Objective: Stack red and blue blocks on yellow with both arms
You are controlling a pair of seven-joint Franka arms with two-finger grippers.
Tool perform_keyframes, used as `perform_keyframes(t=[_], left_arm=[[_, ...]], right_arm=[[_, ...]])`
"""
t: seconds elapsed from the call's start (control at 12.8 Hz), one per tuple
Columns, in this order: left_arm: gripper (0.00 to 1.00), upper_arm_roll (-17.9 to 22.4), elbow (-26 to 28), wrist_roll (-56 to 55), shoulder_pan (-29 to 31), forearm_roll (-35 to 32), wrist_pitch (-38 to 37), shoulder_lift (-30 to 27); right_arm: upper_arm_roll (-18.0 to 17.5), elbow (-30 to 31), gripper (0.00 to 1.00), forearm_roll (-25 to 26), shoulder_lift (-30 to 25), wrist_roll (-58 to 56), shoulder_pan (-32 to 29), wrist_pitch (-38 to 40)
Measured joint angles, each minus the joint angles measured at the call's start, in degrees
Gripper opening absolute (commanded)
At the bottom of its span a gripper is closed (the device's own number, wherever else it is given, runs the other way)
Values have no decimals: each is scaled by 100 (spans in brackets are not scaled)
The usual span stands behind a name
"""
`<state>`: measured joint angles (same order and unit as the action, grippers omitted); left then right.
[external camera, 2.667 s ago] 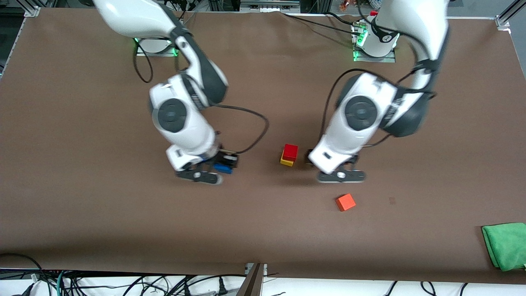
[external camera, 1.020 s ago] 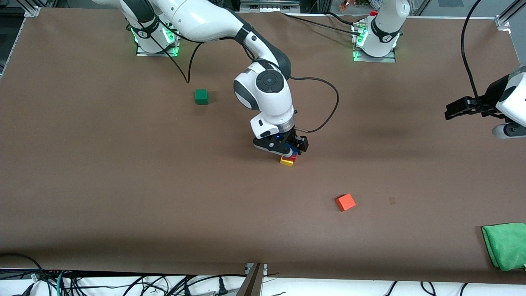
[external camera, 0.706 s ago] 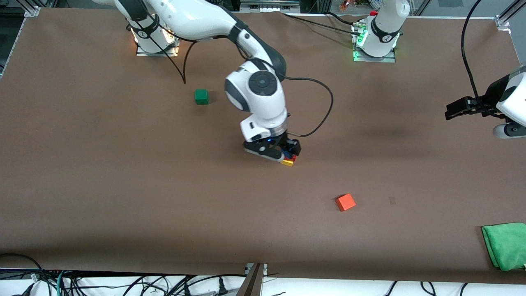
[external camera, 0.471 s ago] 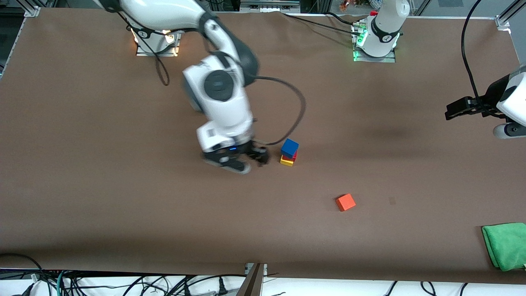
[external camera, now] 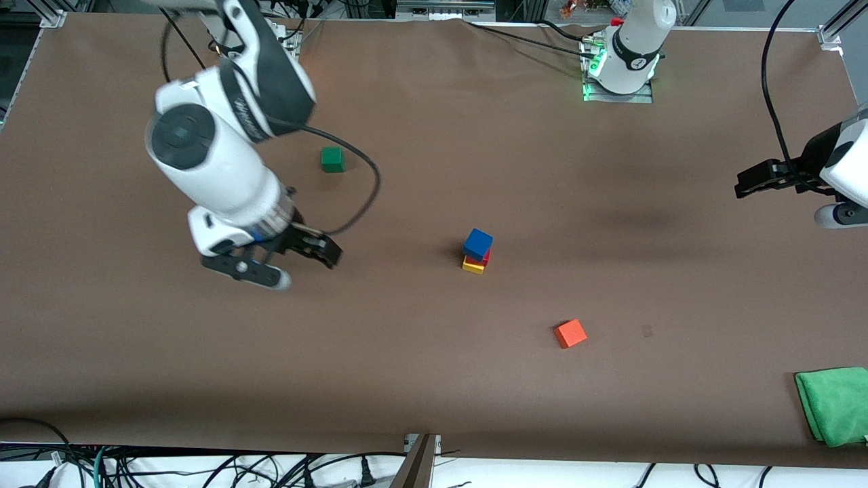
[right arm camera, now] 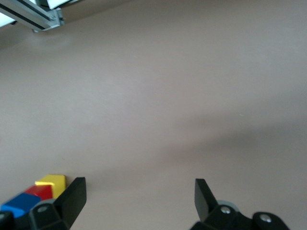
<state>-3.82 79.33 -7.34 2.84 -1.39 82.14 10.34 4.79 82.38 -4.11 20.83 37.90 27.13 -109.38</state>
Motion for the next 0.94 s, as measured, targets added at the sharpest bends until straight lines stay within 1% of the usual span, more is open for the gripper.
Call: perform_keyframes(t=[0.16, 0.24, 0.31, 0.47, 0.63, 0.78, 0.94], left_arm=[[100, 0, 0, 0, 0, 0, 1, 0], [100, 0, 0, 0, -1, 0, 1, 1], [100, -1, 0, 0, -1, 0, 1, 0], [100, -1, 0, 0, -1, 0, 1, 0], [100, -2, 0, 0, -2, 0, 1, 0], [100, -2, 0, 0, -2, 0, 1, 0], [100, -3, 0, 0, -3, 0, 1, 1]], right_arm=[[32, 1180, 100, 3, -1024, -386, -109, -90], [43, 1756, 100, 6, -1633, -850, -319, -19], [54, 1971, 100, 6, -1890, -1144, -475, 55], [92, 2121, 100, 124, -2125, -1598, -662, 246], [99, 2122, 100, 318, -2151, -1935, -676, 310], [105, 2116, 100, 380, -2149, -2549, -675, 323], [225, 2040, 100, 385, -2150, -2942, -679, 494]])
